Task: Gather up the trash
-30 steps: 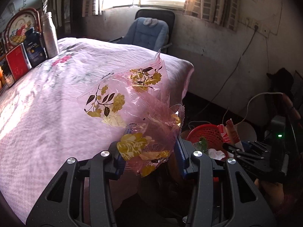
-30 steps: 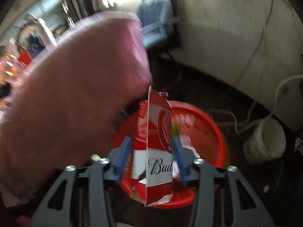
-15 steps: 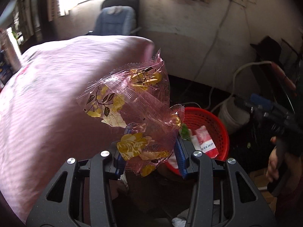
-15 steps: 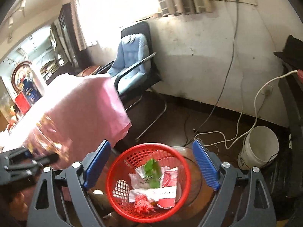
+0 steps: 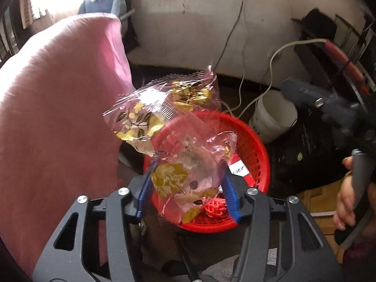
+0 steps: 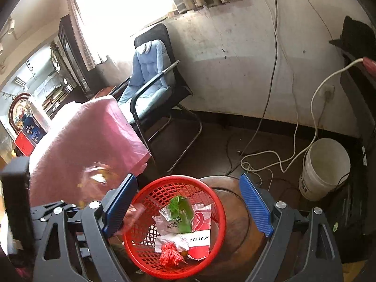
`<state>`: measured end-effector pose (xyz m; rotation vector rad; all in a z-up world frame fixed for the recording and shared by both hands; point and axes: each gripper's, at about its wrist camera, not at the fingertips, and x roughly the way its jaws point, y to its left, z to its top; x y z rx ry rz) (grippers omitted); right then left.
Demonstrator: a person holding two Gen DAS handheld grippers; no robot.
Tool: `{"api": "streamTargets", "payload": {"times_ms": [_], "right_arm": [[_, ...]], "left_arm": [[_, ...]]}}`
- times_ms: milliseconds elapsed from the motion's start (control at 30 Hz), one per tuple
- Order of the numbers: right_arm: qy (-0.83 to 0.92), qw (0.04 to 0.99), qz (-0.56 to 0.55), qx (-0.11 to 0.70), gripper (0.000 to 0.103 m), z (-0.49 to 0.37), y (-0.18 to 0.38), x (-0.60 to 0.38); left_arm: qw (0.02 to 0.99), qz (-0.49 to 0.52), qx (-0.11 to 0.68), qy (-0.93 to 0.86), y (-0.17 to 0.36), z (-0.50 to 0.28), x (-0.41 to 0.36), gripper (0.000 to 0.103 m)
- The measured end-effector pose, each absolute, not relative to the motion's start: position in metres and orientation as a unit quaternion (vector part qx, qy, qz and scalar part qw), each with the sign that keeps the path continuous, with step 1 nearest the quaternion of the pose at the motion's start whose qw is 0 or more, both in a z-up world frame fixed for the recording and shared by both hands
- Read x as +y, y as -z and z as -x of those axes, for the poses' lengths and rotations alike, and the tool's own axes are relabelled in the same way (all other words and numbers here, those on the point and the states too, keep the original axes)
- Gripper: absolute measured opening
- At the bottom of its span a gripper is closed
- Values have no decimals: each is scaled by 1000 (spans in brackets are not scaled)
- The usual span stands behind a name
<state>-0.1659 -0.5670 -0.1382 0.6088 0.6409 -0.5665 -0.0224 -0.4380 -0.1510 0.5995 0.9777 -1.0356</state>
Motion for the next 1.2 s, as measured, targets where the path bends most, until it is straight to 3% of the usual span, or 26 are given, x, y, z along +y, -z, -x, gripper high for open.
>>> {"api": "streamTargets", "payload": {"times_ms": [200, 567, 700, 1200], "right_arm": [[263, 863, -306, 304, 87, 165, 143, -567], [237, 873, -294, 310, 87, 148, 127, -540], [241, 876, -275, 314, 94, 140, 113, -522], [278, 881, -213, 318, 97, 150, 45, -440]], "left_arm": [[719, -283, 439, 459, 154, 22, -439, 70], [760, -261, 404, 438, 131, 20, -401, 74], [776, -248, 394, 425, 121, 18, -378, 75], [808, -196, 351, 430, 81, 22, -292, 80]]}}
